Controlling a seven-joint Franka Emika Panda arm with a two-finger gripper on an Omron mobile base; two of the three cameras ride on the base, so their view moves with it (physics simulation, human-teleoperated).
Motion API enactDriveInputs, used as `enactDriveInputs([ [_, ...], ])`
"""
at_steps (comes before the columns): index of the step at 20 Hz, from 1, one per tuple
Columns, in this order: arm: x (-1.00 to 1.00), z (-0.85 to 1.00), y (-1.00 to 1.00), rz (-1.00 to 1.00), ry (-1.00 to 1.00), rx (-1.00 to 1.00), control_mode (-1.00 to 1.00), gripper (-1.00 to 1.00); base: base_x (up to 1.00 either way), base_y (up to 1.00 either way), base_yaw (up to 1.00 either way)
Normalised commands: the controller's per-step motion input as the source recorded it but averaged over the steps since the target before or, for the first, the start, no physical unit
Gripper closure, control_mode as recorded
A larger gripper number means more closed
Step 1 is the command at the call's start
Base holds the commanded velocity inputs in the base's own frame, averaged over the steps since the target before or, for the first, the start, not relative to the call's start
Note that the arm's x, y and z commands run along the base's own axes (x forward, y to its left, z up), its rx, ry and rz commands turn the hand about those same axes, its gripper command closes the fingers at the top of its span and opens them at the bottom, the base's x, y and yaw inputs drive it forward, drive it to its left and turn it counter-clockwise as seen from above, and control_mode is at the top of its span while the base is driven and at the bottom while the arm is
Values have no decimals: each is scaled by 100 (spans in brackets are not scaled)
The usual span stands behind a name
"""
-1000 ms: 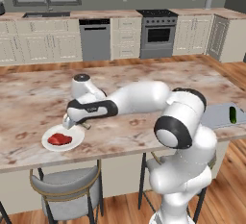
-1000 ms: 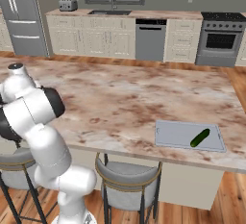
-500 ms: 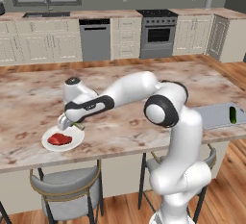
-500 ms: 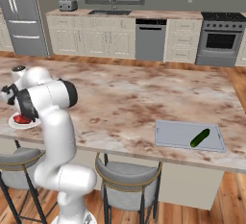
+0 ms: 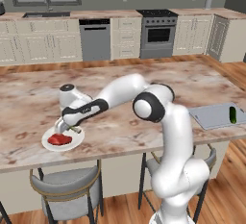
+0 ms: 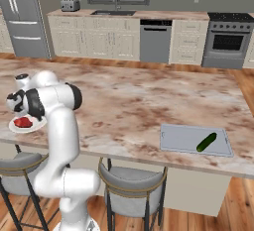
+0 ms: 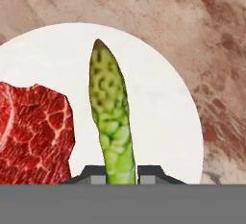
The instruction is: Create a steak meal by picking up the steak and asparagus from the tray and placing them on the plate. Leave the cucumber on the tray.
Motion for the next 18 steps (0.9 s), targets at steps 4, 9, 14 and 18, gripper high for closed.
enactDriveInputs([
  [4, 11, -33, 20, 0, 0, -4, -100, 100, 0, 0, 0],
  [9, 4, -8, 7, 0, 0, -3, -100, -100, 0, 0, 0],
  [14, 0, 7, 0, 0, -2, -1, -100, -100, 0, 0, 0],
  [18, -4, 36, -2, 0, -9, 0, -100, -100, 0, 0, 0],
])
